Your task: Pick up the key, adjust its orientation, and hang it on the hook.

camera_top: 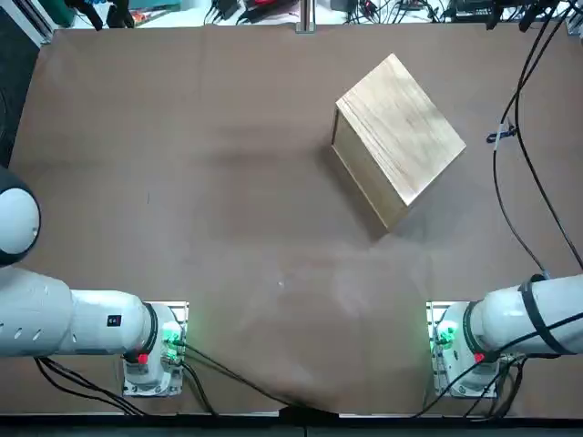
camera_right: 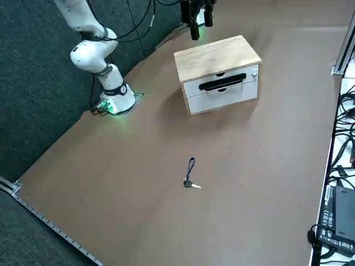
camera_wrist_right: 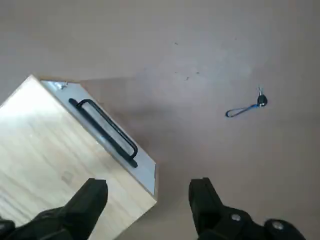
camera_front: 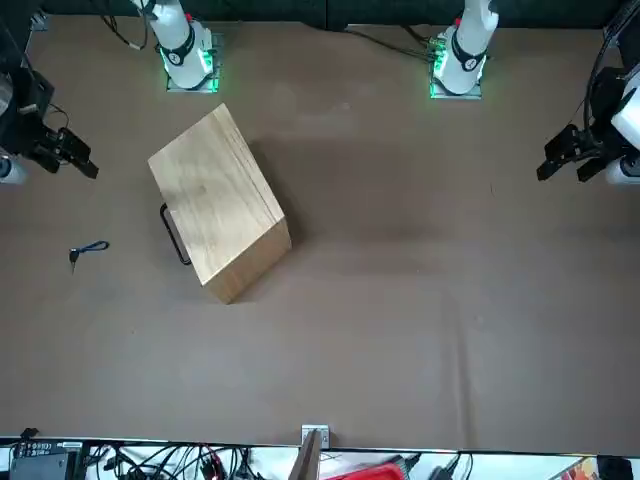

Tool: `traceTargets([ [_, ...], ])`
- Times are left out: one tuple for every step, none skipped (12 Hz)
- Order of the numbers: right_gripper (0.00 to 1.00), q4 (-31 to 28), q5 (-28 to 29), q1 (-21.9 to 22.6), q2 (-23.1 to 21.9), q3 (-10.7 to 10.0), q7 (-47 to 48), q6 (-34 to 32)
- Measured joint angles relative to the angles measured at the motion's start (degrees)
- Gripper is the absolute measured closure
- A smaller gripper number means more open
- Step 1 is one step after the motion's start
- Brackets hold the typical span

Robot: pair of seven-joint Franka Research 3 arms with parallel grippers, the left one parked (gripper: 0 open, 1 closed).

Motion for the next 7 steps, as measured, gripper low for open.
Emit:
traceTargets([
  [0.00, -0.02, 0.00, -0.16, 0.36, -0.18, 1.65, 0.13],
  [0.00, -0.03, 0.00, -1.15, 1.27, -0.49, 7.76, 0.71],
  [0.00, -0.04, 0.00, -1.95, 1.76, -0.63, 11.20, 0.87],
  [0.00, -0.04, 0.00, -2.96, 2.23, -0.72, 14.57, 1.01],
  [0.00, -0.05, 0.00, -4.04, 2.69, -0.81, 17.80, 1.23],
  [0.00, -0.06, 0.00, -5.28, 3.16, -0.87, 21.29, 1.58],
  [0.00, -0.08, 0.00, -6.67, 3.72, -0.93, 24.84, 2.19],
])
